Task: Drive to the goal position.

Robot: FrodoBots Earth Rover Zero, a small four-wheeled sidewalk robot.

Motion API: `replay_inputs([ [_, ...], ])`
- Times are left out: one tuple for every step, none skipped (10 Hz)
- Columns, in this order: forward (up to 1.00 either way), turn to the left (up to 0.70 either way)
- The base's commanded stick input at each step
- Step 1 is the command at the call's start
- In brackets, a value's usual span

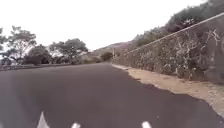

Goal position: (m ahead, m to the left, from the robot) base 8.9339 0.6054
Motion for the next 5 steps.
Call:
replay_inputs([
  [0.70,-0.21],
  [0.70,0.00],
  [0.70,0.00],
  [0.70,0.00],
  [0.70,0.00],
])
